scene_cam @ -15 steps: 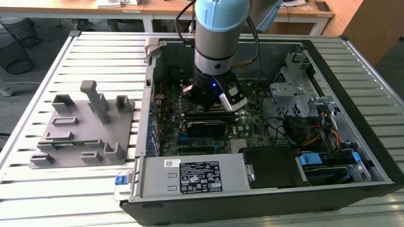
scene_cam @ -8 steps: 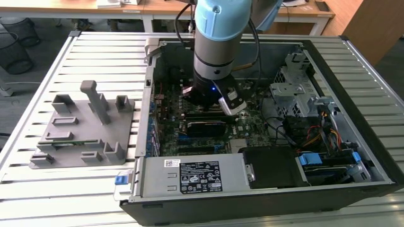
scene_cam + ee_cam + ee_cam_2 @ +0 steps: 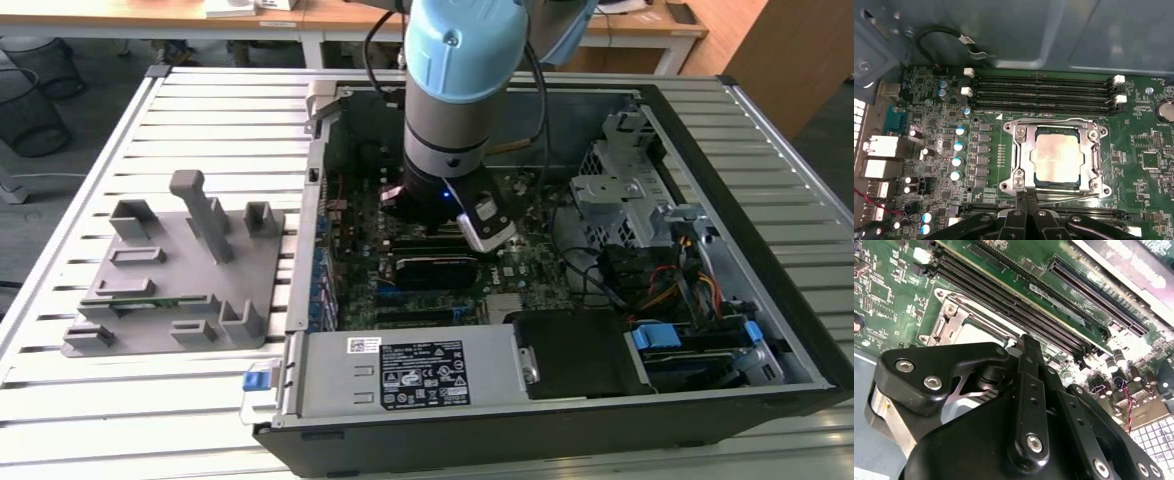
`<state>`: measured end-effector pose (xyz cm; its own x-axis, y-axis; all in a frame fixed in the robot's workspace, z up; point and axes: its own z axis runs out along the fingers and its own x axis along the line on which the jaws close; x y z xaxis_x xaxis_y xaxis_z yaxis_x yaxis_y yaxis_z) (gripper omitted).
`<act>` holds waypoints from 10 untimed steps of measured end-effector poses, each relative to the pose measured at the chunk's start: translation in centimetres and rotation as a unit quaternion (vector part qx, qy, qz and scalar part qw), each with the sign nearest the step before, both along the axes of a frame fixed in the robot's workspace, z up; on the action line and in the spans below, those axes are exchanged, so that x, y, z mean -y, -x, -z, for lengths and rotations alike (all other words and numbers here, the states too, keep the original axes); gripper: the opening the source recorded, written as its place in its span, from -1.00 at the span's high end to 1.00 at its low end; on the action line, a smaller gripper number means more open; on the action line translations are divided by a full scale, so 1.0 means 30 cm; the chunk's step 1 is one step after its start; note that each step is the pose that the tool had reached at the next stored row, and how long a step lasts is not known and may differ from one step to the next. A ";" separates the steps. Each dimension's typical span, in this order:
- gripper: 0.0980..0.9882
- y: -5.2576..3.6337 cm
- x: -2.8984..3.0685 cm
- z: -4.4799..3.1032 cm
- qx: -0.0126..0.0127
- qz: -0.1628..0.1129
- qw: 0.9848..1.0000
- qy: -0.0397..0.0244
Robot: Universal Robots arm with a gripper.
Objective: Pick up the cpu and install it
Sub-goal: 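Install the second cpu locking lever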
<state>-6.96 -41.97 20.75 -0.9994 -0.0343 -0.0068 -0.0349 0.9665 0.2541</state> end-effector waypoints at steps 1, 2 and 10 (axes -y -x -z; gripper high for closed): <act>0.98 0.002 0.004 0.000 0.000 0.000 1.000 -0.001; 0.98 0.004 0.008 0.000 0.000 0.000 1.000 -0.002; 0.98 0.017 0.025 0.012 0.000 0.000 1.000 -0.007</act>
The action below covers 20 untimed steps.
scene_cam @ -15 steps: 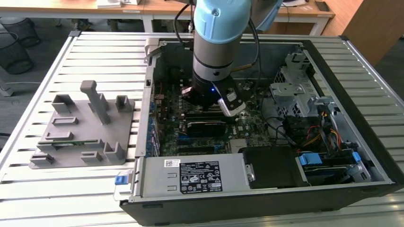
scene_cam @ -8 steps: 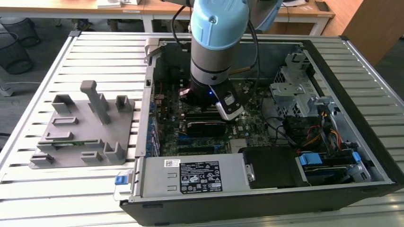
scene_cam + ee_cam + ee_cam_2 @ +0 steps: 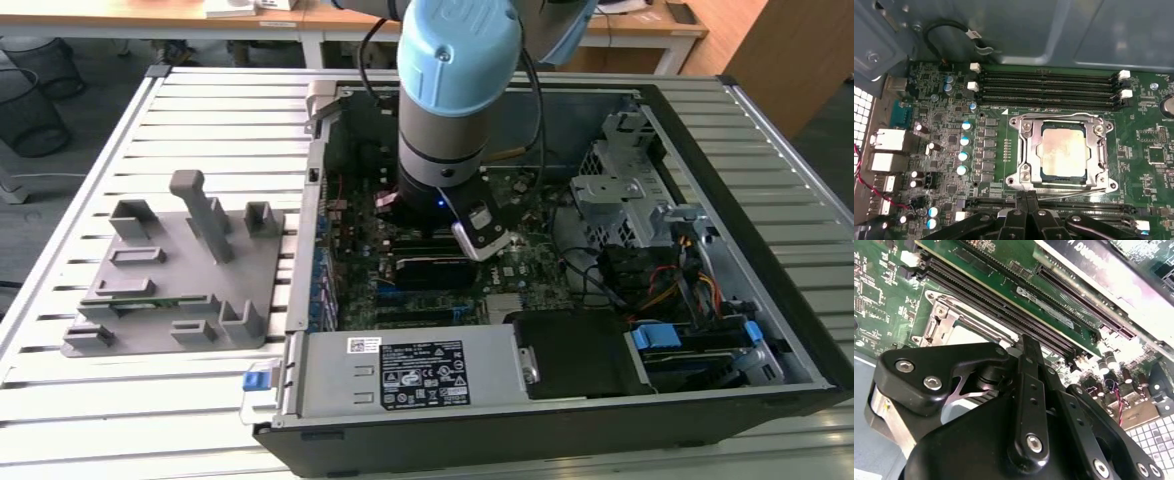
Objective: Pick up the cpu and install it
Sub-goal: 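Install the second cpu locking lever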
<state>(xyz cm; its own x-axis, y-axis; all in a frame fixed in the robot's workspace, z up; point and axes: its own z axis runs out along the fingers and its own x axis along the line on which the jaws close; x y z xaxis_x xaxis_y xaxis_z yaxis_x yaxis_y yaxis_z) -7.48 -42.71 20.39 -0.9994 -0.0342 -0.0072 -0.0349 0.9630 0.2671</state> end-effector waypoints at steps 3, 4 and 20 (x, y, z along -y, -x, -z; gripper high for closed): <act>0.98 0.005 0.000 0.009 0.000 0.000 1.000 -0.004; 0.98 0.007 0.000 0.011 0.000 0.000 1.000 -0.006; 0.98 0.017 0.006 0.044 0.000 0.000 0.999 -0.033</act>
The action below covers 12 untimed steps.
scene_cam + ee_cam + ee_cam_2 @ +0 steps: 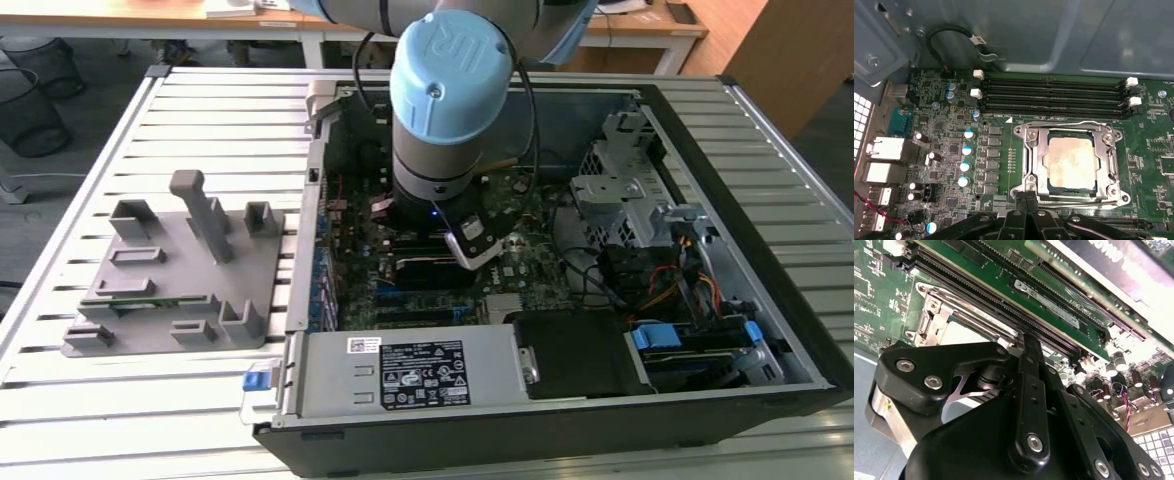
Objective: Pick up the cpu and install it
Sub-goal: 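Install the second cpu locking lever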
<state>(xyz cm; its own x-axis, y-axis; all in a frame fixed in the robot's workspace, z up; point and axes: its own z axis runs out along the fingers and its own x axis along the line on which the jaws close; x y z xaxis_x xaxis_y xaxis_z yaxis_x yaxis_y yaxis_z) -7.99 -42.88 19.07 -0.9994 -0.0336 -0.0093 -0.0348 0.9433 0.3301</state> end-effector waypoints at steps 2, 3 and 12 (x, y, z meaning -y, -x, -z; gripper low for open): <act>0.98 0.003 0.000 0.001 0.000 0.000 1.000 -0.003; 0.98 0.005 0.000 0.002 0.000 0.000 1.000 -0.004; 0.98 0.011 0.000 0.012 0.000 0.000 1.000 -0.010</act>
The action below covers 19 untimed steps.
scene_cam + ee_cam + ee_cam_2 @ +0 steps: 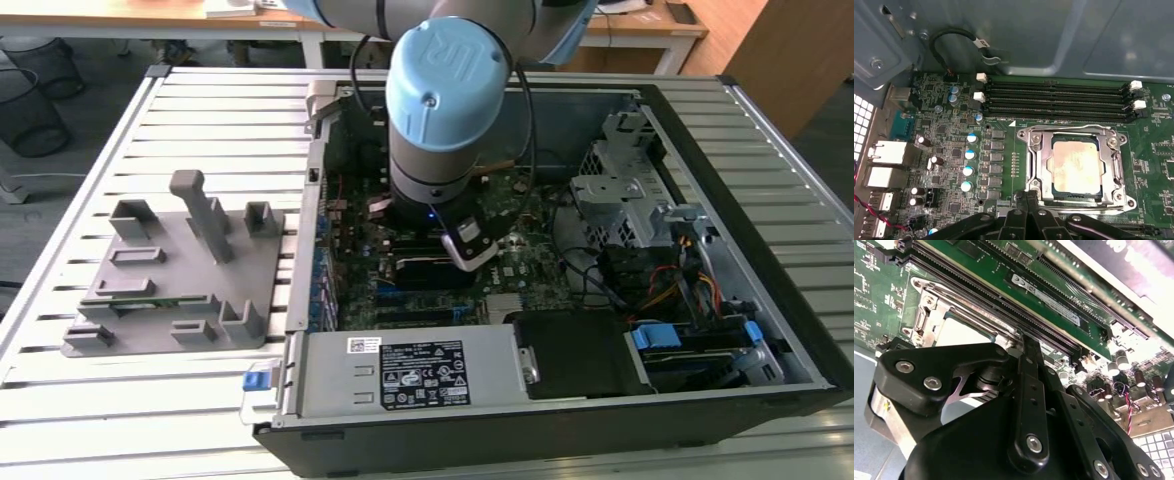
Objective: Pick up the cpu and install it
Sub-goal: 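Install the second cpu locking lever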
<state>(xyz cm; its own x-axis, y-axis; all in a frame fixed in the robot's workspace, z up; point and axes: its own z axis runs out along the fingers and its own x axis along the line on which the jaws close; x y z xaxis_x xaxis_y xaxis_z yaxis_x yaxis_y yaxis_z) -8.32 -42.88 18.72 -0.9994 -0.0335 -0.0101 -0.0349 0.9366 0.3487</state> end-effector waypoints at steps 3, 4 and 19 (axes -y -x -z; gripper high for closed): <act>0.98 0.003 0.000 0.001 0.000 0.000 1.000 -0.002; 0.98 0.004 0.000 0.001 0.000 0.000 1.000 -0.002; 0.98 0.013 0.000 0.004 0.000 0.000 1.000 -0.009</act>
